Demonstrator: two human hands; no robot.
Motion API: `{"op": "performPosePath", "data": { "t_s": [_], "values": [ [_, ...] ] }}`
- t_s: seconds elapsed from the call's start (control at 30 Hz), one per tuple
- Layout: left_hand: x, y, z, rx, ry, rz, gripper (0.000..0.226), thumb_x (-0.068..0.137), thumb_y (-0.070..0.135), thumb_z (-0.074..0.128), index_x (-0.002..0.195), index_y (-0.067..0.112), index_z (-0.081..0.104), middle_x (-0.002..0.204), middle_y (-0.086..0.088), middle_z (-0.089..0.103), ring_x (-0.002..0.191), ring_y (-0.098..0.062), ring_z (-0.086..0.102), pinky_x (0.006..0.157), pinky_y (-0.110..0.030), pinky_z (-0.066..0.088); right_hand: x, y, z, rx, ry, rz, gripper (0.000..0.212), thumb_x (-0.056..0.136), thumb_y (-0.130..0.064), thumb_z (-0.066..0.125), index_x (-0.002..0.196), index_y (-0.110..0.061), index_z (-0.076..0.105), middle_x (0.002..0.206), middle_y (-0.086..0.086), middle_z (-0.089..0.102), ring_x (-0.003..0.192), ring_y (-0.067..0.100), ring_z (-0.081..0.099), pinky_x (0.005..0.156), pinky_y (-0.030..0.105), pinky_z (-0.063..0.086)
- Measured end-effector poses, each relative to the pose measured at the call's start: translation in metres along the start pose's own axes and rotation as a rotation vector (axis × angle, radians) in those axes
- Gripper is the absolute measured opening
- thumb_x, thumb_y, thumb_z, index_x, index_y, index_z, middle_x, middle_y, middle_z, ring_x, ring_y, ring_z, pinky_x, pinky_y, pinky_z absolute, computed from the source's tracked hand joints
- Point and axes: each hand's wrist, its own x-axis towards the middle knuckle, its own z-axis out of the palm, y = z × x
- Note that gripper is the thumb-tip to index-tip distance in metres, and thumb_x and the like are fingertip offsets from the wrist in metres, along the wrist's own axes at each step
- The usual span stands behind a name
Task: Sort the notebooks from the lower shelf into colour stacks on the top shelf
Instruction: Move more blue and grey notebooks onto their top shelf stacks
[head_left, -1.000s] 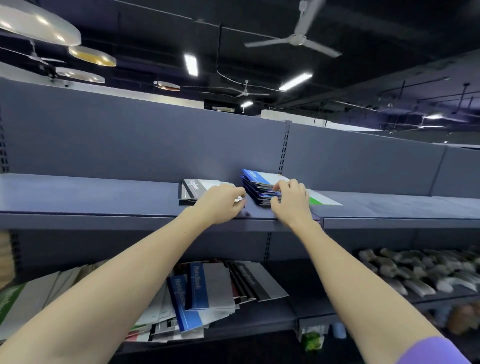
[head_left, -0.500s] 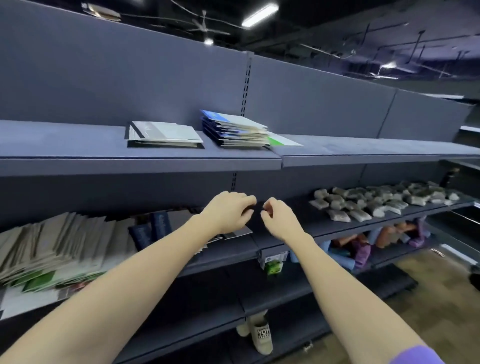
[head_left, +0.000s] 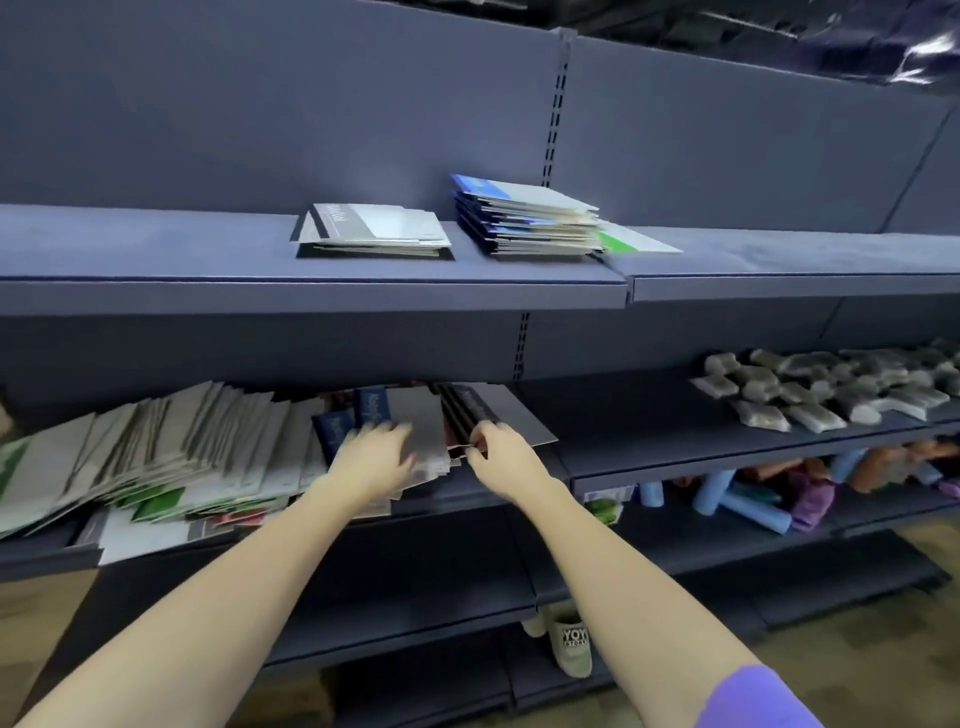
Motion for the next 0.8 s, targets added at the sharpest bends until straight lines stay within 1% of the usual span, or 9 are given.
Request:
{"op": "performPosePath", "data": {
  "t_s": [0.1, 0.2, 0.27, 0.37, 0.53, 0.57, 0.63, 0.73, 0.8],
  "values": [
    [-0.003, -0.017, 0.006, -0.034, -0.036, -0.074, 0.049, 0.099, 0.039, 0.046, 0.145, 0.023, 0.042, 0.145, -0.008, 0.048, 0.129, -0.033, 0.044, 0.102, -0.041, 0.040, 0.012, -0.004, 0.010, -0.020, -0.024, -0.029, 0.035, 0.098, -0.026, 0.052, 0.129, -0.011, 0.053, 0.125, 0.013, 0.056, 0.115, 0.032, 0.054, 0.096, 0.041, 0.047],
    [-0.010, -0.027, 0.019, -0.068, -0.124, -0.133, 0.054, 0.100, 0.043, 0.046, 0.149, 0.023, 0.038, 0.148, -0.007, 0.043, 0.133, -0.032, 0.040, 0.102, -0.040, 0.042, 0.020, -0.001, 0.025, -0.059, -0.095, -0.046, 0.041, 0.095, -0.025, 0.053, 0.134, -0.012, 0.051, 0.129, 0.015, 0.052, 0.120, 0.036, 0.050, 0.098, 0.042, 0.046],
    [-0.014, -0.030, 0.027, -0.035, -0.142, -0.140, 0.054, 0.100, 0.045, 0.046, 0.149, 0.022, 0.039, 0.148, -0.007, 0.043, 0.133, -0.030, 0.039, 0.103, -0.039, 0.041, 0.025, 0.003, 0.032, -0.121, -0.163, -0.060, 0.047, 0.093, -0.026, 0.056, 0.137, -0.012, 0.049, 0.132, 0.017, 0.049, 0.122, 0.037, 0.047, 0.100, 0.041, 0.044],
    [-0.011, -0.029, 0.028, -0.015, -0.144, -0.159, 0.059, 0.099, 0.048, 0.049, 0.151, 0.023, 0.036, 0.151, -0.006, 0.039, 0.136, -0.030, 0.037, 0.105, -0.039, 0.038, 0.037, 0.006, 0.037, -0.167, -0.198, -0.064, 0.057, 0.089, -0.028, 0.062, 0.143, -0.017, 0.046, 0.140, 0.015, 0.044, 0.129, 0.038, 0.043, 0.105, 0.040, 0.040],
    [-0.004, -0.014, 0.024, 0.033, -0.204, -0.224, 0.081, 0.091, 0.064, 0.053, 0.156, 0.026, 0.025, 0.162, -0.003, 0.022, 0.147, -0.031, 0.021, 0.111, -0.043, 0.034, 0.053, 0.016, 0.051, -0.263, -0.308, -0.054, 0.084, 0.085, -0.040, 0.066, 0.156, -0.026, 0.024, 0.160, 0.010, 0.025, 0.145, 0.034, 0.028, 0.119, 0.045, 0.025],
    [-0.003, -0.010, 0.025, 0.052, -0.224, -0.234, 0.085, 0.088, 0.068, 0.053, 0.156, 0.025, 0.026, 0.163, -0.004, 0.019, 0.147, -0.031, 0.019, 0.112, -0.043, 0.033, 0.056, 0.021, 0.054, -0.274, -0.308, -0.051, 0.085, 0.086, -0.042, 0.065, 0.157, -0.026, 0.021, 0.161, 0.009, 0.023, 0.146, 0.034, 0.026, 0.120, 0.046, 0.023],
    [0.000, -0.004, 0.027, 0.097, -0.227, -0.248, 0.088, 0.084, 0.072, 0.054, 0.153, 0.022, 0.033, 0.161, -0.006, 0.020, 0.145, -0.032, 0.023, 0.112, -0.044, 0.034, 0.063, 0.031, 0.059, -0.294, -0.282, -0.062, 0.079, 0.091, -0.045, 0.059, 0.158, -0.026, 0.020, 0.163, 0.008, 0.020, 0.147, 0.034, 0.025, 0.120, 0.046, 0.022],
    [0.005, -0.001, 0.031, 0.125, -0.159, -0.272, 0.079, 0.083, 0.068, 0.060, 0.142, 0.017, 0.044, 0.156, -0.009, 0.028, 0.139, -0.034, 0.030, 0.106, -0.045, 0.041, 0.069, 0.043, 0.059, -0.316, -0.218, -0.092, 0.066, 0.098, -0.048, 0.049, 0.156, -0.026, 0.025, 0.163, 0.007, 0.021, 0.146, 0.034, 0.026, 0.118, 0.048, 0.024],
    [0.007, 0.003, 0.035, 0.092, -0.149, -0.287, 0.077, 0.085, 0.063, 0.063, 0.142, 0.015, 0.043, 0.155, -0.008, 0.029, 0.141, -0.033, 0.028, 0.105, -0.046, 0.042, 0.070, 0.053, 0.055, -0.325, -0.177, -0.071, 0.066, 0.098, -0.051, 0.049, 0.155, -0.028, 0.026, 0.160, 0.011, 0.023, 0.144, 0.036, 0.027, 0.116, 0.049, 0.026]
  ]
}}
